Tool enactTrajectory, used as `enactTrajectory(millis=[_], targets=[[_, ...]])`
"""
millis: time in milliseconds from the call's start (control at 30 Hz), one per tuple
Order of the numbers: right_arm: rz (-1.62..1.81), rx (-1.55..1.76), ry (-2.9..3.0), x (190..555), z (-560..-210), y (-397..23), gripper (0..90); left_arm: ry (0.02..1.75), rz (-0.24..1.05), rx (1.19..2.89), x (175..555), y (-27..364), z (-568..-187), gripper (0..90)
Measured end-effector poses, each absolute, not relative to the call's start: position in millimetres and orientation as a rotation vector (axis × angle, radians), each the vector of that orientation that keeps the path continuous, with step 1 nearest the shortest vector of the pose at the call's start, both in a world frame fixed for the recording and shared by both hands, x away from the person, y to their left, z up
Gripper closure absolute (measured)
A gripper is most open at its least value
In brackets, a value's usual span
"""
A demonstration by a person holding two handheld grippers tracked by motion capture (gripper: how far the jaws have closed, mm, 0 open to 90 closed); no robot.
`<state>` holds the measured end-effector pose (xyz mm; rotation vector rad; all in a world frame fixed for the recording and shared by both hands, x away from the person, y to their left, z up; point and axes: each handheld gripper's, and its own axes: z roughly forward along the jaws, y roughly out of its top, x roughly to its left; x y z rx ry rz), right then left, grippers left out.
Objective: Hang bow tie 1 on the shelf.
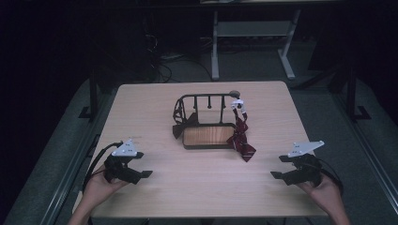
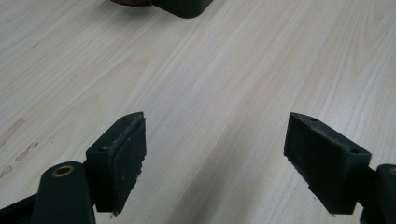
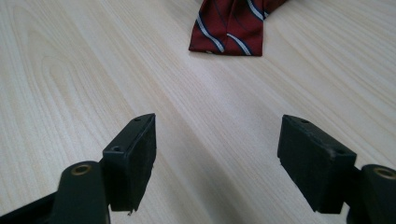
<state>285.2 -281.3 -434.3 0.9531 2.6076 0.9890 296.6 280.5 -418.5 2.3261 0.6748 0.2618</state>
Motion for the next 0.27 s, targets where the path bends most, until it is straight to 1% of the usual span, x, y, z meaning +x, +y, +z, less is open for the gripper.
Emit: enactTrajectory(millis=[267], targets=[[0.993,0.952,2.605,283.7,-435.4,-280.6,27.6,0.708,0.276,2.263,288.5,287.8,-426.9,20.2]])
